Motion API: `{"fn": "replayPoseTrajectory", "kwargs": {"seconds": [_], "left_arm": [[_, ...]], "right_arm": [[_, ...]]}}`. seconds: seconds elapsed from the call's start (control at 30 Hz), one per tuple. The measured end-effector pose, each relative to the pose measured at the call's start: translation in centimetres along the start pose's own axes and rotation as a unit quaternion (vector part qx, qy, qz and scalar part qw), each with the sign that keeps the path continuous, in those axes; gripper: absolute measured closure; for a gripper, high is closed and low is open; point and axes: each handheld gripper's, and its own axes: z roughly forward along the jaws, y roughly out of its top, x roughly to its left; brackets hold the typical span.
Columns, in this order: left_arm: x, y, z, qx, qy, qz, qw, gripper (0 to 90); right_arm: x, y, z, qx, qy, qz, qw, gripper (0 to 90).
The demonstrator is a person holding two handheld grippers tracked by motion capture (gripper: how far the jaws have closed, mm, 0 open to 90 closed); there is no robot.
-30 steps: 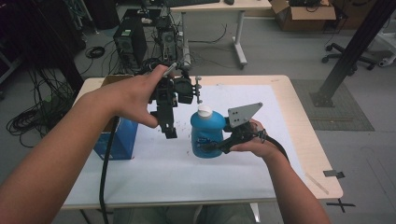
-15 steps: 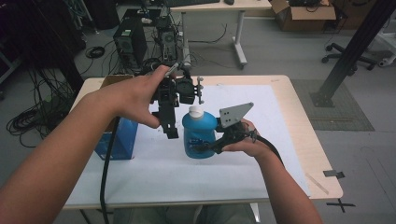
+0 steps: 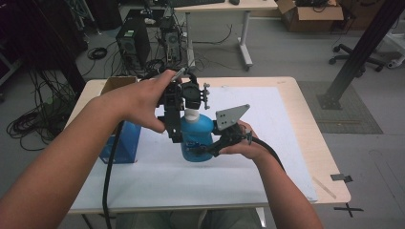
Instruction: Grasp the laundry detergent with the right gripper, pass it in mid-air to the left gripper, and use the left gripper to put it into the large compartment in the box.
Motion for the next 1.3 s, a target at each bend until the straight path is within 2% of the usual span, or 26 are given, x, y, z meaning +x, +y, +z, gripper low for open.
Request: {"fn": "replayPoseTrajectory", "kwargs": {"seconds": [0.3,0.8,1.3], "left_arm": [[-0.1,0.0,1.0,0.003,-0.006,0.002,1.0000,0.1],[-0.6,-0.2,1.9,0.001,0.008,0.004,1.0000,0.2],[-0.9,-0.1,2.2,-0.002,0.020,0.010,0.9998,0.2]], "right_arm": [[0.0,-0.1,0.7,-0.003,0.002,0.001,1.0000,45.3],[0.3,-0.5,2.2,-0.005,0.005,0.001,1.0000,45.3],[0.3,-0.5,2.7,-0.006,0.007,0.000,1.0000,45.3]]}}
